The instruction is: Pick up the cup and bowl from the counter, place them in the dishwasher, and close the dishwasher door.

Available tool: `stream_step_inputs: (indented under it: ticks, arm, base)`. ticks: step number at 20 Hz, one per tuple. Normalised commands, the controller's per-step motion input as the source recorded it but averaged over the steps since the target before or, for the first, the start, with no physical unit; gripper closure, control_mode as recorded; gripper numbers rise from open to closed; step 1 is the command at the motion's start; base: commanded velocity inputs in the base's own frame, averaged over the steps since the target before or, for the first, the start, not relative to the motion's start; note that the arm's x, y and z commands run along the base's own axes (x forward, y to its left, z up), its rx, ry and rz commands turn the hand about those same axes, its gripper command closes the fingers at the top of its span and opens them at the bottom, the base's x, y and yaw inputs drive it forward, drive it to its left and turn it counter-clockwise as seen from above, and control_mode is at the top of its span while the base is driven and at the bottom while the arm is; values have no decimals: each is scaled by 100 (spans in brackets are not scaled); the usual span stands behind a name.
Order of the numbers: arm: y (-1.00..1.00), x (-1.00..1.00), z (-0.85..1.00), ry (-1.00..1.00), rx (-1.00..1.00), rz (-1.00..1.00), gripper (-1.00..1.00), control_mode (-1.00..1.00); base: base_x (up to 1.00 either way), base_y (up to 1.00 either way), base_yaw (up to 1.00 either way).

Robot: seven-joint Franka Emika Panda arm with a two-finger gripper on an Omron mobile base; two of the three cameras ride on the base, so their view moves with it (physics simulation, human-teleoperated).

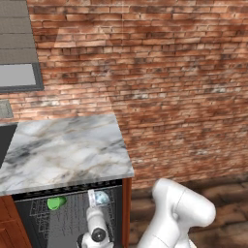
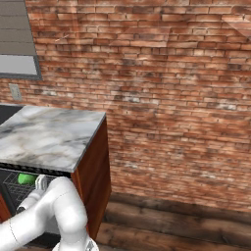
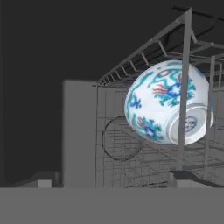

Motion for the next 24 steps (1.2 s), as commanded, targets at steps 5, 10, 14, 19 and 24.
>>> stream_step_inputs:
  ticks: [5,10,14,19,24]
  arm:
    - [95,-27,-36,-3,0,-1,-100,-100]
    - [63,-17,-5,-2,13,-1,-100,-100]
    - [8,0,0,0,36,-7,-100,-100]
    - [-2,0,0,0,24,-5,-100,-100]
    - [-12,-20,0,-3,5,0,-100,-100]
  base:
    - [0,0,0]
    - [0,0,0]
    - [0,0,0]
    - [0,0,0]
    - [0,0,0]
